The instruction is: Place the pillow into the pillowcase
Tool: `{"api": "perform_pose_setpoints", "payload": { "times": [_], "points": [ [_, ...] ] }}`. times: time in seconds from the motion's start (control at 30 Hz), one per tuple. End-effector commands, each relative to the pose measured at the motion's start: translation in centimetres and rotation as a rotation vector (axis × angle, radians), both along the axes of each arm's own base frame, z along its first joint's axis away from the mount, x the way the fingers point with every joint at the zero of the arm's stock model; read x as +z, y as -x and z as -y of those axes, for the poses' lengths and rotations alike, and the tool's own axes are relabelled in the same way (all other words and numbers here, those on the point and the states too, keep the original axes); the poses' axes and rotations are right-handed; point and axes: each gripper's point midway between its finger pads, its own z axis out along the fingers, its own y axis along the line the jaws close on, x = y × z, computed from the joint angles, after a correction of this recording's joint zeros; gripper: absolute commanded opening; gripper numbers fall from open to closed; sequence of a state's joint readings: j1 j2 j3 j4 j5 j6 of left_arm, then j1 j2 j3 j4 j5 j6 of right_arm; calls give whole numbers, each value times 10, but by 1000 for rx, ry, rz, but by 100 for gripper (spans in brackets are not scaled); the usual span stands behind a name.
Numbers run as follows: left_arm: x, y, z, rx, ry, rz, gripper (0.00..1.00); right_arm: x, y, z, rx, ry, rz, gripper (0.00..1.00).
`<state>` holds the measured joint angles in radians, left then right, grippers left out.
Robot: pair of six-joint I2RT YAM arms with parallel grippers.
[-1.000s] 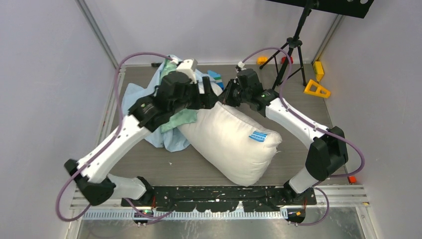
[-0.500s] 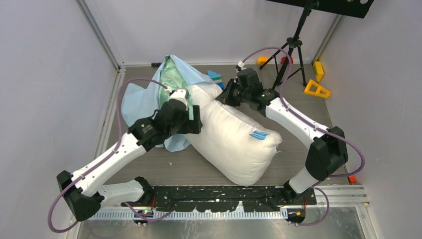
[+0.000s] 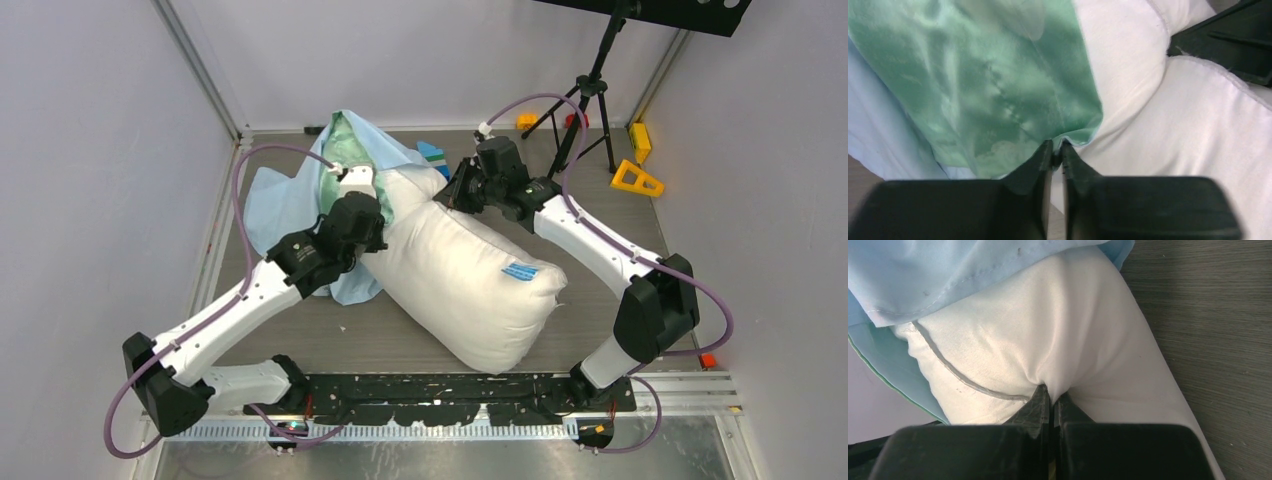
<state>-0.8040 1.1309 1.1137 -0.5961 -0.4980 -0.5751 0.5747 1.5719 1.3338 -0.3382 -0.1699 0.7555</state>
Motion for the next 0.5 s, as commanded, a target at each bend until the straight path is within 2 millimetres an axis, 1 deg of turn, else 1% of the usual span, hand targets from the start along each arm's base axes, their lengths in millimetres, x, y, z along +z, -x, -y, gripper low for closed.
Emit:
{"api": "perform_pose_setpoints", "payload": {
  "times": [0.0,0.03,0.07,0.1,0.13,0.17,0.2,0.23,0.27,0.3,0.33,0.4,0.47],
  "points": [
    [53,-13,33,-121,79,102,1,27,-1,-7,21,-26,47,0],
    [67,-6,53,-219,131,94,0,31,-2,-8,20,-28,52,0],
    [88,11,80,-363,202,86,0,34,-3,-10,21,-29,54,0],
    [116,27,103,-468,254,112,0,37,-6,-12,20,-29,60,0],
    [141,47,126,-575,290,133,0,42,-8,-15,19,-29,68,0],
    [171,68,146,-671,321,169,0,45,-10,-18,16,-31,74,0],
    [195,88,163,-747,347,189,0,49,-12,-21,16,-35,80,0],
    [224,103,173,-807,392,217,0,51,-15,-23,12,-40,82,0],
    [233,111,182,-842,427,202,0,52,-16,-25,8,-44,83,0],
    [237,109,186,-838,441,197,0,52,-18,-26,-1,-46,82,0],
    [237,102,187,-812,435,200,0,51,-20,-25,-16,-45,82,0],
    [229,79,184,-747,460,165,0,46,-22,-22,-41,-45,77,0],
    [210,51,182,-693,532,68,0,38,-23,-20,-57,-40,73,0]
  ]
}}
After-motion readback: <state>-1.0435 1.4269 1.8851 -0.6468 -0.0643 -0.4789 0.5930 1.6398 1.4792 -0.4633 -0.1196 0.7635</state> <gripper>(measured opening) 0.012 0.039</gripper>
